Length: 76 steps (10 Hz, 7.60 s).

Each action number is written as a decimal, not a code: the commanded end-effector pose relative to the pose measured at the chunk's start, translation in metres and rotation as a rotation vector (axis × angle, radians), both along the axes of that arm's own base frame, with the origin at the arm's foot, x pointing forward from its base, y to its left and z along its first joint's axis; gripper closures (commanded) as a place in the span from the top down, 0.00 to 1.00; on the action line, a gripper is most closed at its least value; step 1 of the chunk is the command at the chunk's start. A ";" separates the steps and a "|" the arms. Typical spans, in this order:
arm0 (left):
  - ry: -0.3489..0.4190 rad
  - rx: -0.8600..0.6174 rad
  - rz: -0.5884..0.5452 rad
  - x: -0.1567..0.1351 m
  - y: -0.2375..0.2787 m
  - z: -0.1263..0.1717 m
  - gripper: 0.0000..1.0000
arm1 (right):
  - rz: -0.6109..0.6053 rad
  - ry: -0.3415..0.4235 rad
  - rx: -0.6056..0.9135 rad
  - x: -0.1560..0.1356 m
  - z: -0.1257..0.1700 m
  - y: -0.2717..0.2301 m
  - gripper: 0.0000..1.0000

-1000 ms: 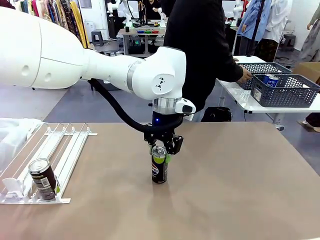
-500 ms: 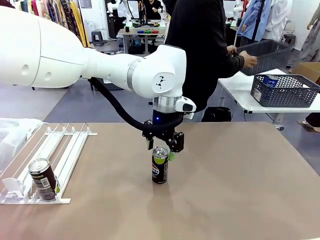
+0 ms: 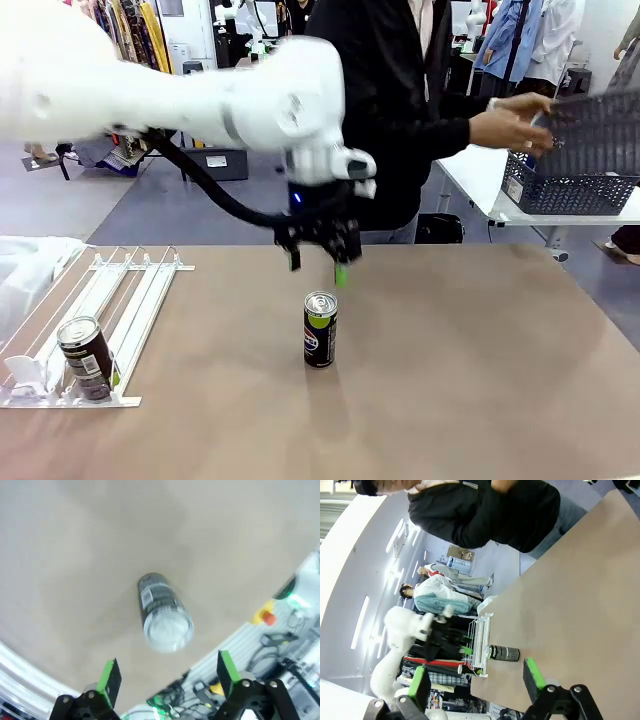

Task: Retrieve and store the cans from the dispenser.
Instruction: Pick up one can from the Automatic Can Dispenser and place it in the middle of the table.

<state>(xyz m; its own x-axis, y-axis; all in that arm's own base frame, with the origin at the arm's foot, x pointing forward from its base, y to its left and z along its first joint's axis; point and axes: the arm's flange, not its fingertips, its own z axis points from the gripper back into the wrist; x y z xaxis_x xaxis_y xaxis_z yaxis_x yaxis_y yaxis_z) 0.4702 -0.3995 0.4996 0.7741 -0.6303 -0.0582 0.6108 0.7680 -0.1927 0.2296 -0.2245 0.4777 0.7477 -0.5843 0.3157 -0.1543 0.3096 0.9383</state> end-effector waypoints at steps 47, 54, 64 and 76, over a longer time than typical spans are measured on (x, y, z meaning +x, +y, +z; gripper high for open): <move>-0.081 0.207 0.677 -0.101 0.329 -0.090 1.00 | -0.008 -0.033 0.010 0.003 0.003 0.000 1.00; -0.053 0.184 0.667 -0.096 0.327 -0.101 0.42 | -0.008 -0.033 0.010 0.003 0.003 0.000 1.00; -0.134 0.159 0.681 -0.111 0.339 -0.040 0.00 | -0.008 -0.033 0.010 0.003 0.003 0.000 1.00; -0.250 -0.002 0.693 -0.165 0.379 0.076 0.00 | -0.008 -0.033 0.010 0.003 0.003 0.000 1.00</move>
<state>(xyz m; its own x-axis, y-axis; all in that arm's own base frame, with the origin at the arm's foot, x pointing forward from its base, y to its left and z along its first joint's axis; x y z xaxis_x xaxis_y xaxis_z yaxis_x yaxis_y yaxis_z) 0.3062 -0.0246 0.5736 0.9858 0.0005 0.1677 0.0173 0.9944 -0.1045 0.2297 -0.2253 0.4787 0.7481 -0.5834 0.3164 -0.1543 0.3107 0.9379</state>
